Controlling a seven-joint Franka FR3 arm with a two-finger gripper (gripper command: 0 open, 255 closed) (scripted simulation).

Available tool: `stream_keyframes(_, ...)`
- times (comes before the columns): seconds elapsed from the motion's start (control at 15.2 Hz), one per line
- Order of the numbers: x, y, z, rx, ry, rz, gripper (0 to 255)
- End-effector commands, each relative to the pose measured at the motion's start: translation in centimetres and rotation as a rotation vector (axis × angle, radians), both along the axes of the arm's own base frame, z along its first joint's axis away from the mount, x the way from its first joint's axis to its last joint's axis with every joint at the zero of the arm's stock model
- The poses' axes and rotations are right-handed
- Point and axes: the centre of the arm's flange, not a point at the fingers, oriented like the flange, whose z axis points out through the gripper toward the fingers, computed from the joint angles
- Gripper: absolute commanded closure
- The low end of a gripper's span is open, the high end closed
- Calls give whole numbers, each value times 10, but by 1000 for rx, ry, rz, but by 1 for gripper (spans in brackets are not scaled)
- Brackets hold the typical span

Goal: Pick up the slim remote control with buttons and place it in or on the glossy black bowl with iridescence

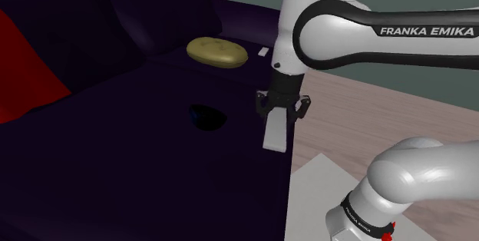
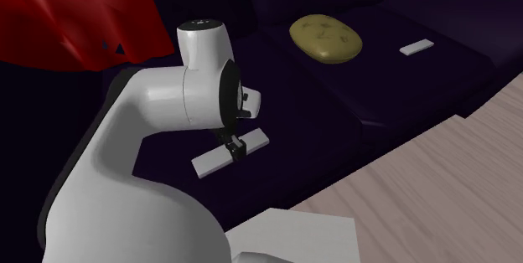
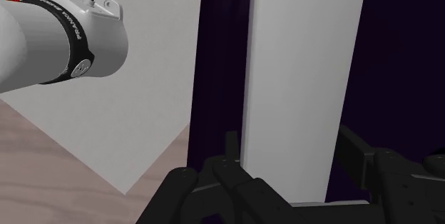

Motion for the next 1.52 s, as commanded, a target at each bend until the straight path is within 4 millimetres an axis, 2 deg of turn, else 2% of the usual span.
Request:
stream_keyframes(0.0,0,0,12,0,0,0,255)
stream_keyframes(0.13,0,0,22,0,0,0,255)
stream_keyframes(1.32,226,73,27,0,0,0,255)
stream_keyframes(1.39,237,77,28,0,0,0,255)
stream_keyframes(1.45,237,77,22,0,0,0,255)
